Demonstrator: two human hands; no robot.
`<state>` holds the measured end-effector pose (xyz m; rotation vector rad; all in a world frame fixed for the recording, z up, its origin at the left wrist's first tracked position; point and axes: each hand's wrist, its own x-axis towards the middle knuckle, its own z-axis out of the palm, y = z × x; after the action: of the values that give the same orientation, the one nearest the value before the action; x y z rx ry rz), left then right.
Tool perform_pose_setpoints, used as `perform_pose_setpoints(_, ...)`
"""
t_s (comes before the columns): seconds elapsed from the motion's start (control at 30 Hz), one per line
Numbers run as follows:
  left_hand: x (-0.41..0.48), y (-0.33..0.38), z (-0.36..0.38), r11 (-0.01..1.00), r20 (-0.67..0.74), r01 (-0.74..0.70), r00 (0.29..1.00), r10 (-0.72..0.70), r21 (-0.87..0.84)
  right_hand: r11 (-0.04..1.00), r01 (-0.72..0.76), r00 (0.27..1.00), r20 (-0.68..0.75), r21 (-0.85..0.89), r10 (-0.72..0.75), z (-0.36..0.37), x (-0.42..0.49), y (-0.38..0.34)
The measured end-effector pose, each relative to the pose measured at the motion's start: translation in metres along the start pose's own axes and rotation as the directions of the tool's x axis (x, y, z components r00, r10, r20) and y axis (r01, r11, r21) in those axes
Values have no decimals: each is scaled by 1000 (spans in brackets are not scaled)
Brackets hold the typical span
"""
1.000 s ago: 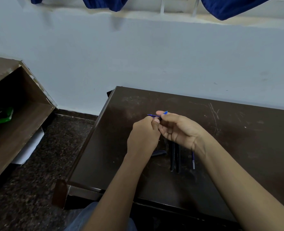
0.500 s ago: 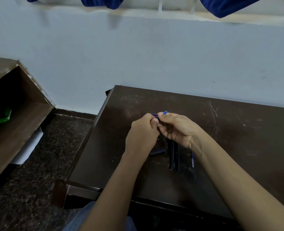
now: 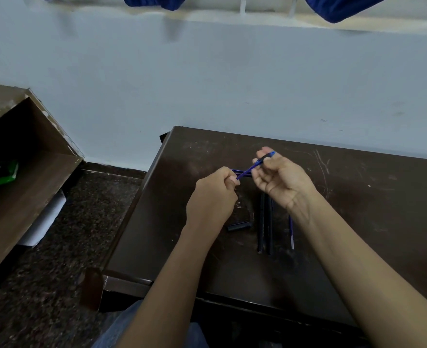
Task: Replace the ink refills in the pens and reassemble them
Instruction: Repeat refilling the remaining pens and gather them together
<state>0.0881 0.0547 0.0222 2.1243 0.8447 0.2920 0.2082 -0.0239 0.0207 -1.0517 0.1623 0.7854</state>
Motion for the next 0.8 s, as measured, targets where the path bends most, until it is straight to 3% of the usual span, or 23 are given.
perform_pose_setpoints(0.1, -1, 1, -2, 999, 5, 28, 1000, -28, 24, 989, 149, 975, -168, 13, -145, -8, 8, 0)
perform_pose_setpoints(0.23, -2, 1, -6, 991, 0, 68, 998, -68, 115, 975, 181, 967, -160, -125, -200, -15, 13, 10)
perform_pose_setpoints(0.4, -3, 2, -9, 993, 22, 103, 994, -104, 51, 966, 109, 969, -240, 233, -51, -19, 20, 9)
perform_pose_setpoints(0.43, -2, 1, -9, 993, 9, 106, 994, -107, 53, 966, 111, 967, -249, 232, -52, -21, 21, 9)
perform_pose_setpoints(0.47, -2, 1, -10, 993, -8, 107, 994, -107, 56, 983, 116, 967, -240, 141, -80, -23, 23, 11)
perform_pose_setpoints(0.5, -1, 0, -10, 993, -23, 107, 994, -106, 55, 989, 134, 970, -196, -59, -143, -24, 23, 14)
perform_pose_setpoints(0.53, 0, -1, -11, 993, -37, 107, 994, -105, 53, 916, 178, 968, -101, -358, -228, -26, 23, 18)
perform_pose_setpoints(0.57, 0, -2, -11, 993, -50, 106, 993, -104, 52, 699, 253, 955, 55, -669, -293, -29, 23, 21)
perform_pose_setpoints(0.6, 1, -2, -11, 993, -63, 107, 993, -103, 54, 390, 339, 930, 242, -856, -277, -31, 23, 24)
perform_pose_setpoints(0.63, 1, -2, -12, 993, -72, 108, 992, -103, 55, 122, 414, 903, 391, -902, -177, -32, 22, 28)
perform_pose_setpoints(0.67, 1, -2, -12, 993, -78, 107, 992, -103, 52, -58, 466, 882, 468, -883, -46, -32, 21, 32)
perform_pose_setpoints(0.73, 1, -3, -12, 994, -81, 100, 992, -96, 45, -252, 499, 866, 481, -829, 135, -32, 20, 41)
perform_pose_setpoints(0.8, 1, -3, -12, 995, -76, 92, 993, -89, 44, -374, 467, 884, 431, -801, 180, -32, 19, 47)
